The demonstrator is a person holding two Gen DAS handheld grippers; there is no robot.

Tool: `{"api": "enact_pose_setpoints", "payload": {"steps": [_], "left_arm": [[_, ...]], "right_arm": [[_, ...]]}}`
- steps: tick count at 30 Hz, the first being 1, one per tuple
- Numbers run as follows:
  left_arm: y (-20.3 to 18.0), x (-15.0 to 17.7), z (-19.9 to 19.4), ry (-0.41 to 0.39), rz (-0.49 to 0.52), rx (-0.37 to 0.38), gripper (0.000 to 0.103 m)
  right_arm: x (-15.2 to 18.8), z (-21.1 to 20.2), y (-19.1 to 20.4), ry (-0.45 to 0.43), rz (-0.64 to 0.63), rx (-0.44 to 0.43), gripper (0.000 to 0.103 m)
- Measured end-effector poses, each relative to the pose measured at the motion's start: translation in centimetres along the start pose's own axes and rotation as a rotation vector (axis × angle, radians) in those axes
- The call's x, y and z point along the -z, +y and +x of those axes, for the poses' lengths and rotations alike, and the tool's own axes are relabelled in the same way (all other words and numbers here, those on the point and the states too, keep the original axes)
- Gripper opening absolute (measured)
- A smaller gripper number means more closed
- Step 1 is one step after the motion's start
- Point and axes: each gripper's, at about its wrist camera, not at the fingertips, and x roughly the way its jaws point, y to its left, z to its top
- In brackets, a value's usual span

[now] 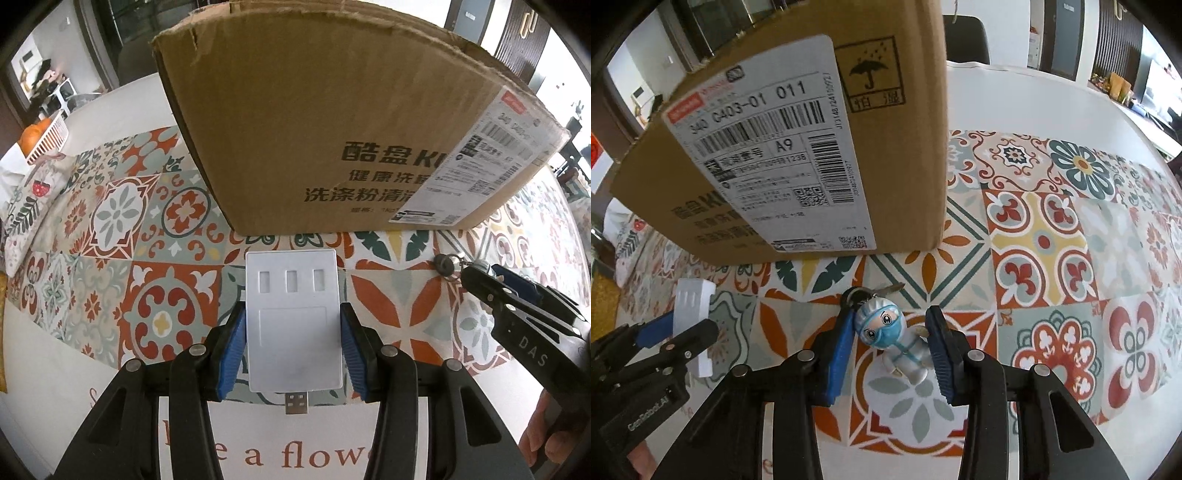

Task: Organize rigid objects
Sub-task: 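Grasp the white power bank with the left tool while the right tool grasps the astronaut figure, then lift and carry the power bank and figure over the box with both tools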

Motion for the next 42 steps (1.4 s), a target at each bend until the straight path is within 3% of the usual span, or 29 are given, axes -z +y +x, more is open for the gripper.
{"api": "enact_pose_setpoints", "payload": {"steps": [14, 42], "left_arm": [[-0.9, 0.5, -4.4, -0.076, 0.031, 0.039, 0.048], [0.3, -2.7, -16.5, -0.355, 0.056, 0.099, 0.048]], "right_arm": [[0.9, -5.3, 0.3, -0.08, 0.007, -0.021, 0.04], [-3.0, -17.2, 4.0, -0.355, -0.027, -0.063, 0.04]]}}
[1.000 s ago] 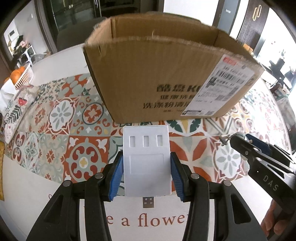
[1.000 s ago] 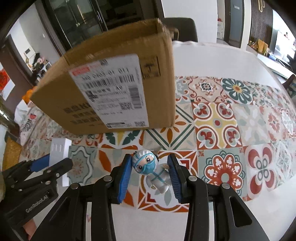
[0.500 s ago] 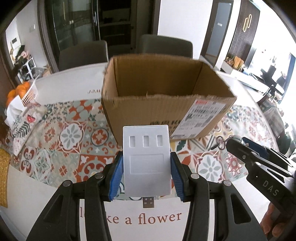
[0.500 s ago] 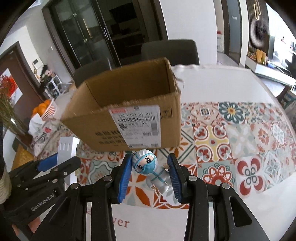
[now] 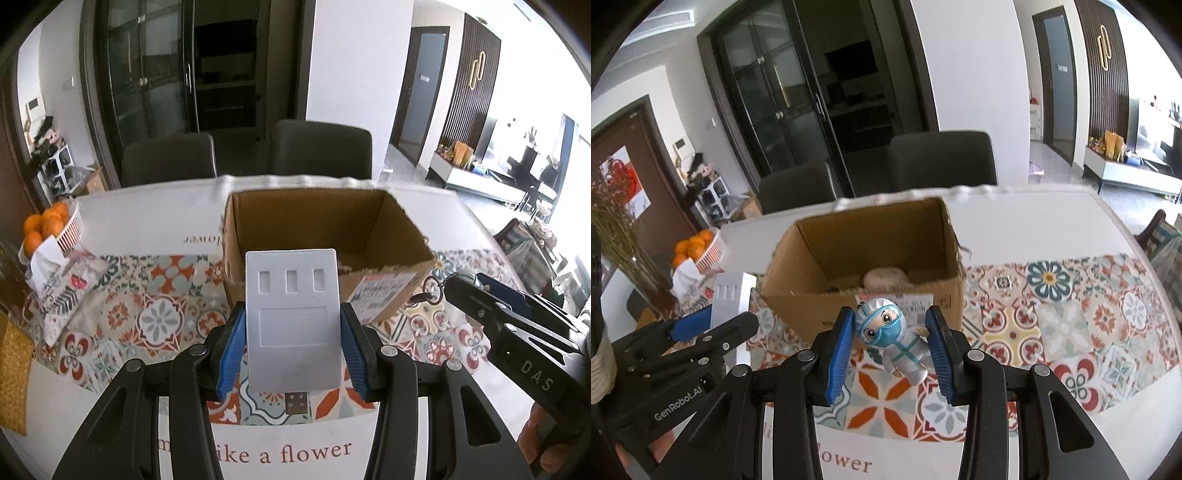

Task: Organize rigid objects
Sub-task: 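Lift and carry the power bank and figure over the box with both tools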

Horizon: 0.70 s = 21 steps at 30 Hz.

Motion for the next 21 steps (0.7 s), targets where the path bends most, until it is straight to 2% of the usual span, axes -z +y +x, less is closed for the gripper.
{"api": "enact_pose_setpoints", "payload": {"steps": [21], "left_arm": [[0.2, -5.6, -3.0, -0.141, 0.036, -0.014, 0.048]], "right_arm": [[-5.6, -2.3, 2.2, -0.139, -0.063, -0.015, 0.04]]}}
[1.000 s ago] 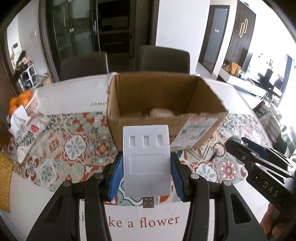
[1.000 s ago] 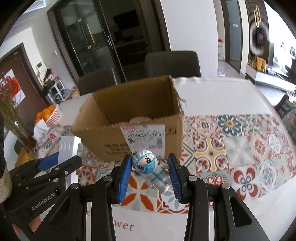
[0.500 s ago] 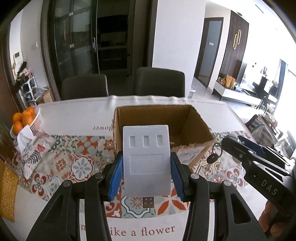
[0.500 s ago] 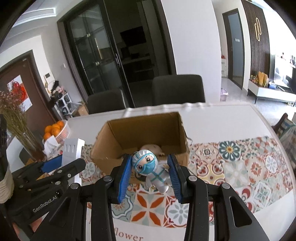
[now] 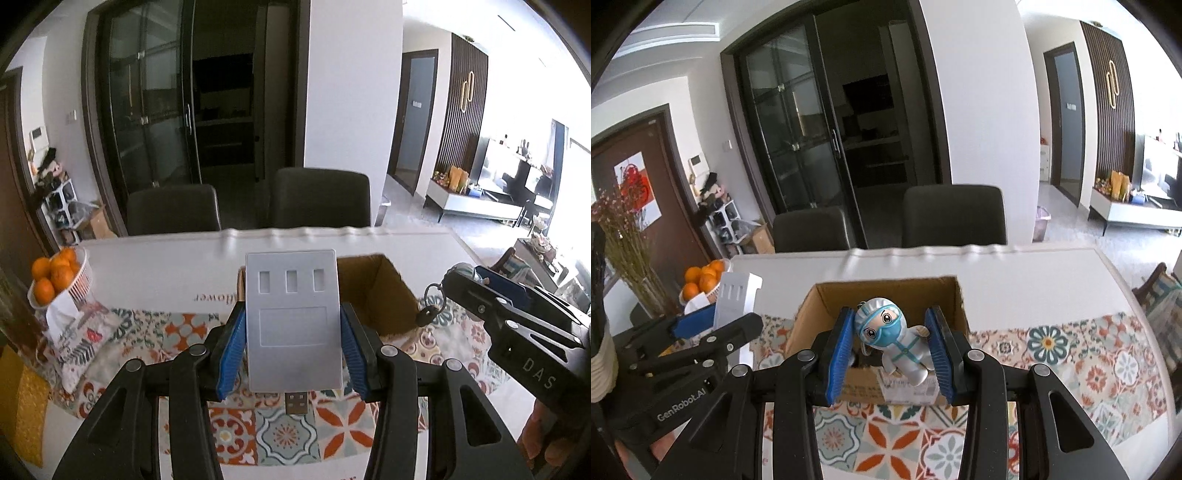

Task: Organize rigid objects
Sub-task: 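Lift and carry the power bank and figure over the box with both tools, then open both tools to drop the power bank and figure into the box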

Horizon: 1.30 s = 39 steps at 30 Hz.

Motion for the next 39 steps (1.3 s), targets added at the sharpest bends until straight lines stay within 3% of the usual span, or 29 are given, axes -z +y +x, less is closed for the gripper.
{"api": "enact_pose_setpoints", "payload": {"steps": [7, 16, 28, 39], "left_arm": [[0.1, -2.1, 0.7, -0.015, 0.01, 0.001, 0.048], [0.7, -3.9, 3.6, 0.045, 0.0, 0.011, 0.048], [1.3, -4.7, 9.1, 0.18, 0.006, -0.025, 0.048], [1.7, -3.7, 14.7, 0.357, -0.02, -0.001, 0.048]], "right_arm": [[-2.2, 0.7, -0.1, -0.021, -0.008, 0.003, 0.04], [-4.3, 3.8, -0.2, 0.036, -0.031, -0.002, 0.04], [-5.1, 9.9, -1.4, 0.186, -0.067, 0.03, 0.04], [-4.0, 15.0, -2.6, 0.348, -0.067, 0.038, 0.04]]}}
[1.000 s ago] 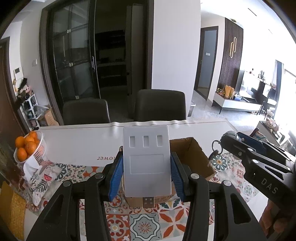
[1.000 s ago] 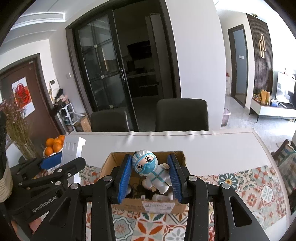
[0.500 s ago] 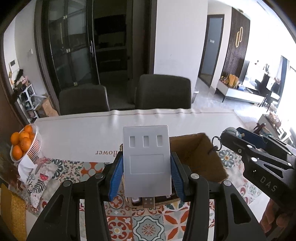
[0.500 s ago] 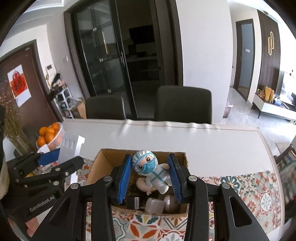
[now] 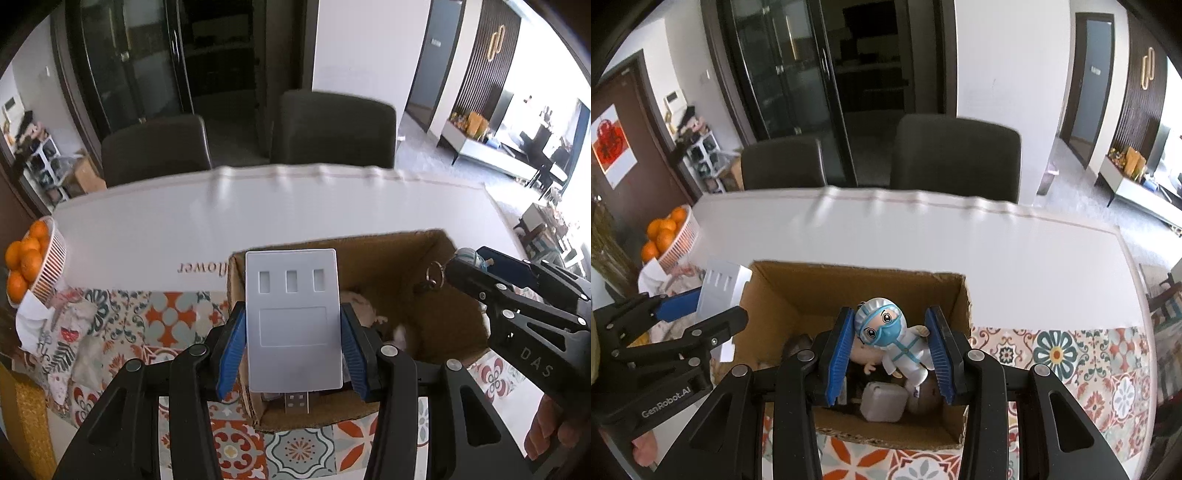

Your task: Organize rigid objects

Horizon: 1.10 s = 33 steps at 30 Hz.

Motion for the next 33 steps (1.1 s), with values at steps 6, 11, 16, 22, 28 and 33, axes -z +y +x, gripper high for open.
{"api": "enact_pose_setpoints", "payload": {"steps": [6, 11, 16, 22, 28, 33], "left_arm": [[0.0, -0.2, 2.6, 0.08, -0.001, 0.002, 0.048], [-0.1, -0.2, 4.5, 0.132, 0.012, -0.024, 0.048], [-0.1, -0.2, 5.6, 0.162, 0.017, -0.034, 0.048], [0.1, -0.2, 5.7, 0.172, 0.0, -0.029, 0.05], [0.1, 0.0, 4.5, 0.139, -0.004, -0.049, 0.062], [0.1, 0.6, 2.5, 0.088, -0.011, -0.085, 0.073]], "right_arm": [[0.2, 2.9, -0.6, 0.092, 0.013, -0.008, 0.04], [0.4, 4.9, -0.7, 0.164, 0.015, -0.009, 0.04], [0.7, 6.0, -0.8, 0.203, 0.027, -0.019, 0.04], [0.8, 6.8, -1.3, 0.227, 0.062, -0.024, 0.053], [0.8, 5.5, -1.3, 0.193, 0.061, 0.025, 0.06], [1.5, 2.7, -1.1, 0.134, 0.067, 0.087, 0.066]]}}
